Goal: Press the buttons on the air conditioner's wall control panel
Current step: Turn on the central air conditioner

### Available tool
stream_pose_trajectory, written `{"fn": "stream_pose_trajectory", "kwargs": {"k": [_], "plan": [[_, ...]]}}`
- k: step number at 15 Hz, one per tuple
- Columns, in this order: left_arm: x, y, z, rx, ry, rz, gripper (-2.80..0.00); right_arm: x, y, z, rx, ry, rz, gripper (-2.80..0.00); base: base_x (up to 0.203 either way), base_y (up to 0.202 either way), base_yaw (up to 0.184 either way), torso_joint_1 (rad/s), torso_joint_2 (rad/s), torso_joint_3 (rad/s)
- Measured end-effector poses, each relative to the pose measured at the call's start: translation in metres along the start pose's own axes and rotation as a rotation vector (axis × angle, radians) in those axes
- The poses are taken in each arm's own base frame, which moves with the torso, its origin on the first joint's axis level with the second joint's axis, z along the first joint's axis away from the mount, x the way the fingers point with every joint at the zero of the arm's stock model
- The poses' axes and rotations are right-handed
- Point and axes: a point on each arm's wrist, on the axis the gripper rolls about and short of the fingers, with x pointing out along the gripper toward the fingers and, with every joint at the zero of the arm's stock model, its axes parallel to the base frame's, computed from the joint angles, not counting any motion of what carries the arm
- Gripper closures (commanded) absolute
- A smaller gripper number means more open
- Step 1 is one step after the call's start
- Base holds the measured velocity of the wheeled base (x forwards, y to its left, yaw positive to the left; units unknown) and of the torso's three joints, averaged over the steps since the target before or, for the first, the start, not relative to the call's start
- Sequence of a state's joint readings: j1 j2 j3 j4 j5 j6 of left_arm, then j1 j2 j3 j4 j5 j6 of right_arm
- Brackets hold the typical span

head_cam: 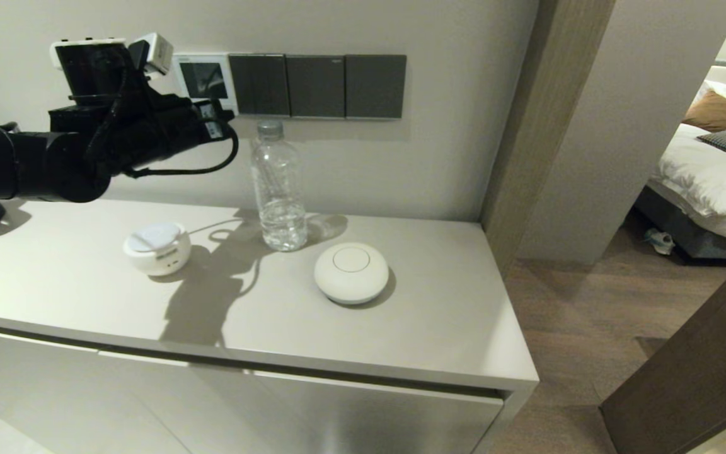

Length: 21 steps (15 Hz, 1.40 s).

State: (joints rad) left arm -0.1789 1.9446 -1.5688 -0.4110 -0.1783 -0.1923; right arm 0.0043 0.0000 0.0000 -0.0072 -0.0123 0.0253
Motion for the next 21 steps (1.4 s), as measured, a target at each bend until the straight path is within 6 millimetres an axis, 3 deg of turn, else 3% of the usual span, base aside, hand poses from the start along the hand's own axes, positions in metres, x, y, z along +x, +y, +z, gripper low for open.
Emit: {"fn": "stream_pose_trajectory", "kwargs": {"k": [11,21], "plan": [[0.004,0.001,-0.003,-0.001,0.003,0.003,0.0,0.0,0.0,0.0,0.0,0.0,0.0,0.0,0.0,0.0,0.0,0.0,0.0,0.0],[-0.019,-0.004,0.011,0.011,-0.039,0.01,0.0,0.0,0.0,0.0,0.0,0.0,0.0,0.0,0.0,0.0,0.0,0.0,0.0,0.0]]}}
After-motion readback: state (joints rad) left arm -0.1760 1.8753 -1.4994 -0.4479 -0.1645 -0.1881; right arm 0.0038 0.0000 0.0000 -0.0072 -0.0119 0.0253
